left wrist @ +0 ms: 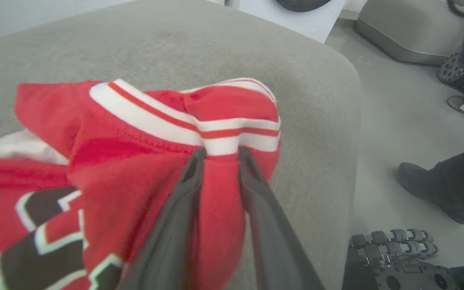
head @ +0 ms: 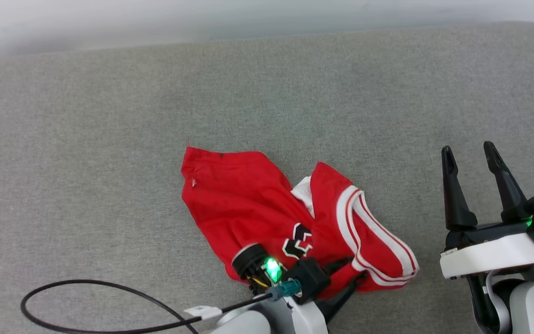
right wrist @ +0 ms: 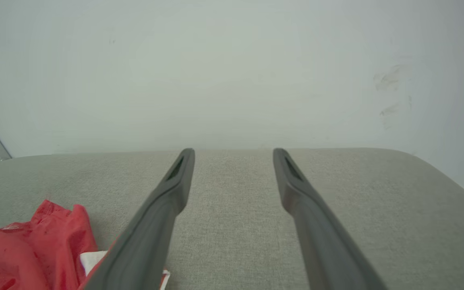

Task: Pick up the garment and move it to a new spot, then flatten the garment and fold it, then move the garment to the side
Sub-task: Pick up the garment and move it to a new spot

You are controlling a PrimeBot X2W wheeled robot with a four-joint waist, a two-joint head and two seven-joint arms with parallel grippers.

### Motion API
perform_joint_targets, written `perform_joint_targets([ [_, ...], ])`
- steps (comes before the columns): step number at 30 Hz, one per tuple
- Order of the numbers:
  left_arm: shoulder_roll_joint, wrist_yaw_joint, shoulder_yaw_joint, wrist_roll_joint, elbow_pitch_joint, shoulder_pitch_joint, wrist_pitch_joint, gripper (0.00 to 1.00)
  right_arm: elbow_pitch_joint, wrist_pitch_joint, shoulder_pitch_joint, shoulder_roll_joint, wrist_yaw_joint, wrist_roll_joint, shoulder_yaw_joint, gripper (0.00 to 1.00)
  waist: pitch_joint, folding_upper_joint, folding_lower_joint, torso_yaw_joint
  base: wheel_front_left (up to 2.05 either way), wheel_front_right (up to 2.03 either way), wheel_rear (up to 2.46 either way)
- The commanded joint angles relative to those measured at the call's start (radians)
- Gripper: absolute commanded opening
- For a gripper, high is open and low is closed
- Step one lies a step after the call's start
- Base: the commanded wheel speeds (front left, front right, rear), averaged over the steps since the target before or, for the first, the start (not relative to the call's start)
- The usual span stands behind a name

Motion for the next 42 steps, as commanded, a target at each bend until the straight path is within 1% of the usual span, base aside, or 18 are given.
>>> perform_joint_targets([
  [1, 0.000, 0.001, 0.009, -0.001, 0.001, -0.018, -0.029, 1.00, 0.007, -0.005, -0.006, 0.001, 0.000, -0.006, 0.000, 1.00, -0.021, -0.0001, 0.0000, 0.005, 0.00, 0.00, 0.00],
  [5, -0.006, 0.031, 0.057, -0.015, -0.015, -0.022, -0.087, 1.00, 0.022, -0.002, 0.017, 0.001, 0.000, -0.007, -0.004, 1.00, -0.073, -0.0001, 0.0000, 0.014, 0.00, 0.00, 0.00],
  [11, 0.022, 0.129, 0.179, -0.032, -0.086, 0.002, -0.123, 1.00, 0.031, 0.010, 0.058, 0.001, 0.000, -0.002, -0.011, 1.00, -0.148, -0.0001, 0.0000, 0.036, 0.00, 0.00, 0.00],
  [14, 0.039, 0.182, 0.252, -0.047, -0.117, 0.023, -0.129, 1.00, 0.030, 0.020, 0.080, 0.001, 0.000, -0.006, -0.014, 1.00, -0.177, -0.0001, 0.0000, 0.052, 0.00, 0.00, 0.00],
  [18, 0.061, 0.251, 0.373, -0.059, -0.161, 0.076, -0.133, 1.00, 0.029, 0.035, 0.115, 0.001, 0.000, -0.007, -0.016, 1.00, -0.214, -0.0001, 0.0000, 0.071, 0.00, 0.00, 0.00],
  [23, 0.102, 0.301, 0.511, -0.049, -0.194, 0.185, -0.131, 1.00, 0.025, 0.056, 0.160, 0.001, 0.000, -0.006, -0.019, 1.00, -0.248, -0.0001, 0.0000, 0.080, 0.00, 0.00, 0.00],
  [28, 0.154, 0.316, 0.611, -0.040, -0.200, 0.288, -0.131, 1.00, 0.017, 0.065, 0.190, 0.001, 0.000, -0.006, -0.025, 1.00, -0.260, -0.0001, 0.0000, 0.078, 0.00, 0.00, 0.00],
  [31, 0.178, 0.301, 0.641, -0.032, -0.207, 0.328, -0.132, 1.00, 0.012, 0.071, 0.204, 0.001, 0.000, -0.009, -0.032, 1.00, -0.265, -0.0001, 0.0000, 0.080, 0.00, 0.00, 0.00],
  [37, 0.200, 0.291, 0.651, -0.019, -0.221, 0.362, -0.132, 1.00, 0.003, 0.078, 0.206, 0.001, 0.000, -0.010, -0.035, 1.00, -0.265, -0.0001, 0.0000, 0.081, 0.00, 0.00, 0.00],
  [42, 0.195, 0.291, 0.641, -0.016, -0.229, 0.358, -0.132, 1.00, -0.001, 0.078, 0.195, 0.001, 0.000, -0.009, -0.033, 1.00, -0.258, -0.0001, 0.0000, 0.083, 0.00, 0.00, 0.00],
])
